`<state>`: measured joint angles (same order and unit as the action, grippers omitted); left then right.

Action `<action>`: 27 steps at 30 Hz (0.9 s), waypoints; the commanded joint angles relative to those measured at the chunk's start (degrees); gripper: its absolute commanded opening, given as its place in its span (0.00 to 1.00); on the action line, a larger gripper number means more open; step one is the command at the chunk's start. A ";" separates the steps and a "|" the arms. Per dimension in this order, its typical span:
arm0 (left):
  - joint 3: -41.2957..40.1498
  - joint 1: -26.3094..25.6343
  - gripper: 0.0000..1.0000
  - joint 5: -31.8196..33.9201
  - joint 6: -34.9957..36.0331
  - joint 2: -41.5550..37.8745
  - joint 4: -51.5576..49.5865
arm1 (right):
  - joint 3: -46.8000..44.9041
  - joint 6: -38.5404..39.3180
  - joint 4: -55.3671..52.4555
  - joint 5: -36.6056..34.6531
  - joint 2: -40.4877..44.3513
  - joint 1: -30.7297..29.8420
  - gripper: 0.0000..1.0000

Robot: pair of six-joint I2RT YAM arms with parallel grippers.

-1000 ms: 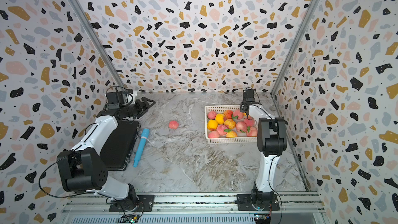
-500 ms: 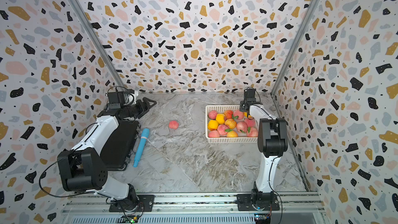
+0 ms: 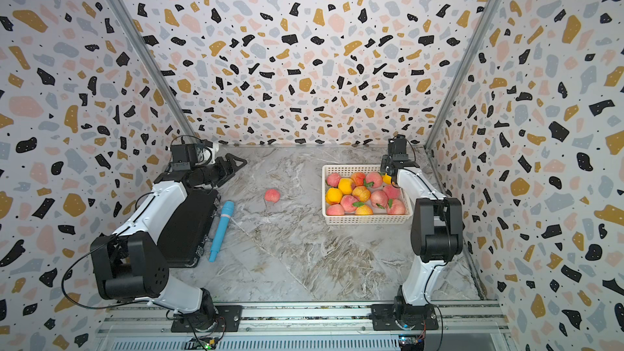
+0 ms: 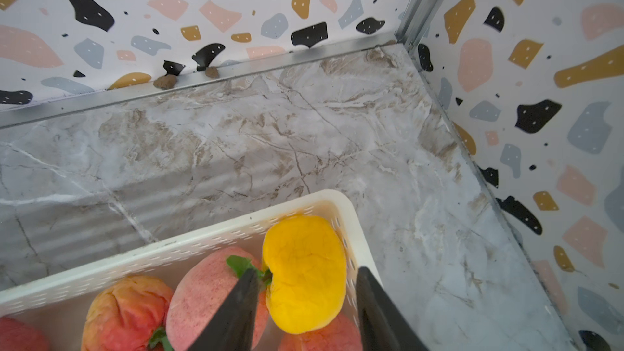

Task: Put the peaches into the basket
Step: Place the peach in the basket.

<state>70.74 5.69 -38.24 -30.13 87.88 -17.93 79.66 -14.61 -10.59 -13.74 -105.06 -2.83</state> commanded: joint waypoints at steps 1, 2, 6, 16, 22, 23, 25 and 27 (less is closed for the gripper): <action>0.83 -0.51 0.87 0.54 1.65 0.20 0.27 | -1.23 -1.92 0.54 1.47 -1.08 0.45 0.44; 0.85 -0.53 0.87 0.69 1.73 0.20 0.13 | -1.41 -2.08 0.60 1.66 -1.45 0.52 0.43; 1.08 -0.68 0.87 0.80 2.05 0.28 -0.24 | -2.04 -2.31 0.76 1.92 -2.97 0.50 0.40; 1.20 -0.86 0.87 1.06 2.28 0.44 -0.45 | -2.50 -2.62 1.49 2.44 -5.02 0.93 0.37; 1.27 -1.08 0.87 1.28 2.59 0.45 -0.70 | -2.23 -2.15 1.06 2.67 -2.94 1.06 0.37; 1.25 -1.12 0.87 1.32 2.58 0.48 -0.79 | -2.21 -1.98 1.01 2.75 -2.60 0.99 0.37; 1.33 -1.21 0.87 1.40 2.66 0.46 -0.87 | -2.09 -1.91 0.64 2.94 -1.80 1.02 0.37; 1.44 -1.45 0.87 1.58 2.90 0.54 -1.25 | -2.39 -1.98 0.55 3.11 -0.43 1.05 0.37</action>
<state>70.74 4.78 -36.97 -28.86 87.90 -19.25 77.19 -16.56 -9.39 -10.92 -110.30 -2.13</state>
